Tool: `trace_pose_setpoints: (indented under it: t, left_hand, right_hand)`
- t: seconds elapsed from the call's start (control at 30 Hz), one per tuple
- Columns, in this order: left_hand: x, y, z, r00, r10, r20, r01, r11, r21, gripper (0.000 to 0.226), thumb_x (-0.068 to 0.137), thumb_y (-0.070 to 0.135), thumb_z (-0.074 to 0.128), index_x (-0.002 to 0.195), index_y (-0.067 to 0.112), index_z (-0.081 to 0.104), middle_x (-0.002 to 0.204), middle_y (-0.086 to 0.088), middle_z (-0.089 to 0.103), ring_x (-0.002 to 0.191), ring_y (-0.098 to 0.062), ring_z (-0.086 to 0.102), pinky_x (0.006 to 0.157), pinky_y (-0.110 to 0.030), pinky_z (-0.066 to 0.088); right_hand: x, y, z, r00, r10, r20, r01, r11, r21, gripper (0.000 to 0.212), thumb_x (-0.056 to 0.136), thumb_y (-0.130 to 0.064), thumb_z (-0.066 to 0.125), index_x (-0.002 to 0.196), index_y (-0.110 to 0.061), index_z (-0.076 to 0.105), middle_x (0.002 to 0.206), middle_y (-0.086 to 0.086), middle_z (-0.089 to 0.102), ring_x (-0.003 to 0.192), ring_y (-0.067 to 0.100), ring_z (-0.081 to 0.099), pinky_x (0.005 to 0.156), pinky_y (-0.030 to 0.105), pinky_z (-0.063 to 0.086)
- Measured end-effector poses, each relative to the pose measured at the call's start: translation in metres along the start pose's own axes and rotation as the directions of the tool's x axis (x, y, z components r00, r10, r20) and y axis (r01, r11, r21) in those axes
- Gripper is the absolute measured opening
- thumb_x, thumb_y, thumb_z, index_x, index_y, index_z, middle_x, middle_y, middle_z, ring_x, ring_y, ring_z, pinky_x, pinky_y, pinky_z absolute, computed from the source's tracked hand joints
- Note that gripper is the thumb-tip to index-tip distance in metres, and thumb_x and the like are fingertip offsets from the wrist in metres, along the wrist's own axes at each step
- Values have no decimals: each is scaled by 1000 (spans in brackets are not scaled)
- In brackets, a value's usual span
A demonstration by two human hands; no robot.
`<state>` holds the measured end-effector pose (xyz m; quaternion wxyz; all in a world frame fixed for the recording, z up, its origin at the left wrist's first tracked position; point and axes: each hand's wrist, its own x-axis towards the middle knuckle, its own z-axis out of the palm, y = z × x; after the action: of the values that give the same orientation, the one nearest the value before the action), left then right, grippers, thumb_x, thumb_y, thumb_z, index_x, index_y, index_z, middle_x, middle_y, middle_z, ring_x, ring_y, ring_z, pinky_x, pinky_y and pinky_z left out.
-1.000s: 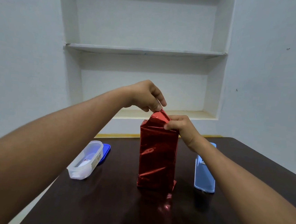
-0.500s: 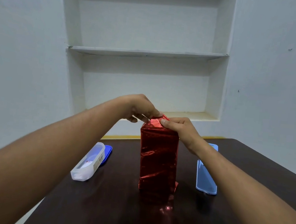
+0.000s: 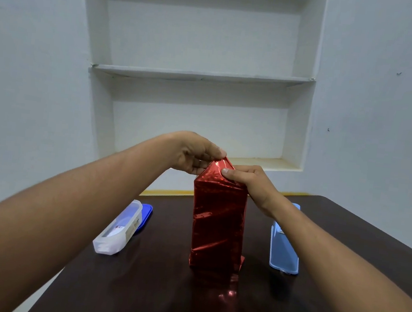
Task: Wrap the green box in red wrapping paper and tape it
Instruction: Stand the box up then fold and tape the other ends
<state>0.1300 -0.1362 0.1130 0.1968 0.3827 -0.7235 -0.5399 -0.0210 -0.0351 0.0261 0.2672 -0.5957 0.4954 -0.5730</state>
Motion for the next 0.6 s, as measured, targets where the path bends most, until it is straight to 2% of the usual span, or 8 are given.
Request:
trace_pose_setpoints:
  t: [0.07,0.17,0.27,0.4,0.53,0.6]
  left_hand:
    - [0,-2,2,998,56,-5,-56,998,7,6,94,11,73,98,15,73,94,-2,72,85,-17,66,83,-31,53]
    - [1,-4,4,993,114,-42,-112,993,39,8,92,6,74,96,12,74,82,-2,73,72,-15,65,74,-30,49]
    - [1,-3,6,990,116,-78,-110,991,81,13,89,5,75,101,8,75,90,-7,71,73,-18,64,70,-31,47]
    - [-6,6,10,976,188,-111,-154,954,257,12,89,6,73,100,9,76,92,-6,69,81,-20,61,74,-33,45]
    - [-8,11,5,971,233,-57,-193,902,386,11,95,6,71,96,15,77,84,0,73,76,-14,64,75,-30,50]
    - [-5,8,3,952,302,-43,-249,852,461,12,97,8,69,95,18,75,85,1,73,78,-13,66,76,-30,51]
  right_hand:
    - [2,3,-2,1000,9,-2,-9,1000,7,51,97,-16,65,47,-24,67,54,-9,60,52,4,55,56,15,44]
    - [3,3,-2,1000,15,-13,-15,1000,18,45,95,-19,69,50,-21,64,56,-5,58,55,7,53,58,19,42]
    - [6,6,-1,1000,18,-7,-17,1000,16,41,95,-19,69,55,-18,67,58,-4,60,57,8,55,60,20,43]
    - [6,6,-1,1000,18,0,-18,1000,11,38,95,-19,69,57,-21,74,62,-3,67,60,8,60,63,18,46]
    - [7,8,-4,1000,26,-5,-26,1000,-4,40,95,-18,69,55,-19,65,60,-2,58,58,9,53,61,24,41]
    - [9,10,-4,1000,17,-1,-17,1000,-21,41,95,-18,68,55,-19,62,61,-3,56,58,9,51,63,26,39]
